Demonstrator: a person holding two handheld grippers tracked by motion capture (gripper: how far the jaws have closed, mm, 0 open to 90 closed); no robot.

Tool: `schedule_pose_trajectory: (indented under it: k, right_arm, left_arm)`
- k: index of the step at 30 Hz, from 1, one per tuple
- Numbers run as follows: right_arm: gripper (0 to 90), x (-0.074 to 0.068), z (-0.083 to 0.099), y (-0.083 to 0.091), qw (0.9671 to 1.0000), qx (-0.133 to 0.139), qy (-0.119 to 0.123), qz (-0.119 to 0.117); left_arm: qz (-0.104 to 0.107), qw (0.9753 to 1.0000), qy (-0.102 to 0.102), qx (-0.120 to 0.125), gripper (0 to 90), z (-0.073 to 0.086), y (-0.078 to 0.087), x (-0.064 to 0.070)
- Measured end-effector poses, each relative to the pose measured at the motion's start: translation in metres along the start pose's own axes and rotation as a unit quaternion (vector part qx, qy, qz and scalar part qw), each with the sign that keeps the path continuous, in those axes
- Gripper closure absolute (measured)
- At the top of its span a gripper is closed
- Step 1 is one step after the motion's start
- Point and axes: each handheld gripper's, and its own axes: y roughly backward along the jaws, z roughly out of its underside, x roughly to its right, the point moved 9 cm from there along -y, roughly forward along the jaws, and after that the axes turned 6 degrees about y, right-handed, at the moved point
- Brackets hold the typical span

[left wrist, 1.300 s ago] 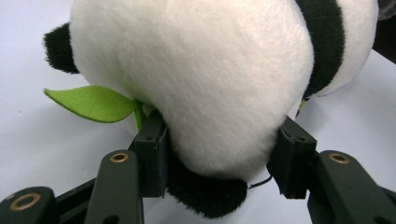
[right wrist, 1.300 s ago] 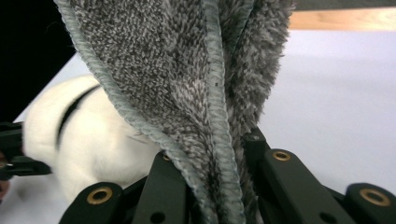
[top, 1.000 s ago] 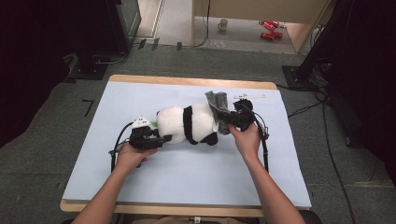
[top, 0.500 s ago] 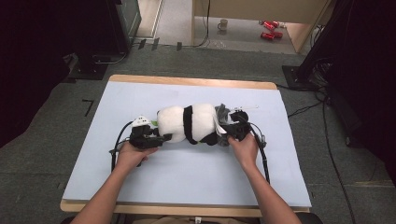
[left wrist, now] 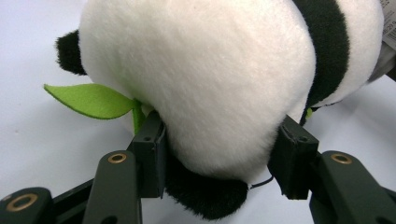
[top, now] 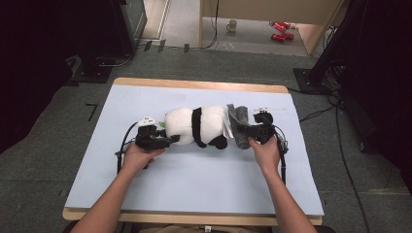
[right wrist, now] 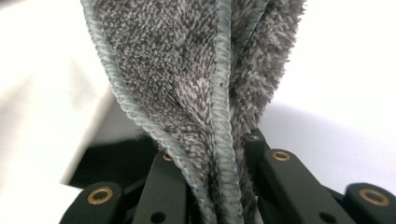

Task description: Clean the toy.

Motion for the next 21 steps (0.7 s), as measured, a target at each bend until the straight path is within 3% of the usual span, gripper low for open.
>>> schedule_pose_trajectory:
  k: [5, 9, 13, 18, 21]
  right_arm:
    - [78.4, -0.023, -0.025, 0.03, 0.9983, 0.048, 0.023, -0.022]
    - [78.4, -0.051, -0.031, 0.037, 0.9963, 0.055, 0.047, -0.047]
    - [78.3, -0.079, -0.026, 0.03, 0.9941, 0.038, 0.063, -0.08]
    - [78.2, -0.104, -0.014, 0.017, 0.9909, 0.007, 0.083, -0.105]
    - [78.0, -0.108, -0.003, 0.005, 0.99, -0.02, 0.1, -0.097]
  left_arm:
    - [-0.003, 1.0, -0.008, 0.0, 45.8, 0.0, 0.001, 0.001]
    - [-0.008, 0.9998, -0.018, 0.003, 45.1, 0.0, 0.002, 0.003]
    - [-0.01, 0.9996, -0.024, 0.003, 44.5, 0.0, 0.003, 0.004]
    - [-0.009, 0.9996, -0.026, 0.004, 44.1, 0.0, 0.003, 0.003]
    - [-0.01, 0.9996, -0.027, 0.002, 43.5, 0.001, 0.003, 0.003]
